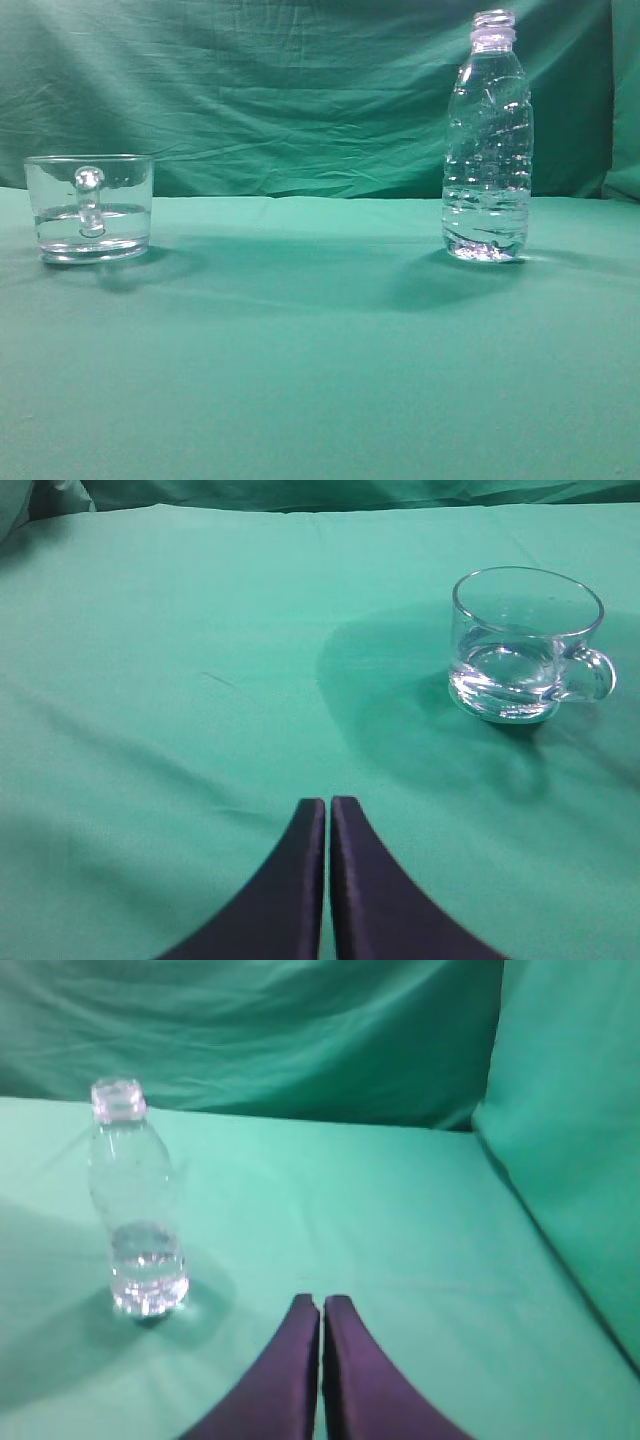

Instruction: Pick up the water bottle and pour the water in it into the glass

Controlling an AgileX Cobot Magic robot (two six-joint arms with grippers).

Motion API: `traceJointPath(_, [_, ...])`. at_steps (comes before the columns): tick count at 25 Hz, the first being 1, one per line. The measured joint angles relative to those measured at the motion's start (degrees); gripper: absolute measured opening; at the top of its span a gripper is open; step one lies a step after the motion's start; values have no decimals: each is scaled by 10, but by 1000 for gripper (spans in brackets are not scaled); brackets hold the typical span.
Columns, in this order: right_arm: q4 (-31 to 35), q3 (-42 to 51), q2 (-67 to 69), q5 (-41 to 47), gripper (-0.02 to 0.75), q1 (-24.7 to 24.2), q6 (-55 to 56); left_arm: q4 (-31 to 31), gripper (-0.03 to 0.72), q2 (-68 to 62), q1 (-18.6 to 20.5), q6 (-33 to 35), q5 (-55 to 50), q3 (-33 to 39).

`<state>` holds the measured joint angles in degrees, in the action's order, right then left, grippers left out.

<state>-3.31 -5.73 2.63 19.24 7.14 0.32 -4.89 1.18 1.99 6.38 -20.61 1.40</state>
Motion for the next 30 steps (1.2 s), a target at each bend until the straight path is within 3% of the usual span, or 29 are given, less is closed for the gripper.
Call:
traceJointPath(6, [7,71,-31,10,0,0,5,0,0,0,0,0,0,0])
traceJointPath(30, [15,73,-31,44,0,0,-12,0,0,0,0,0,0,0])
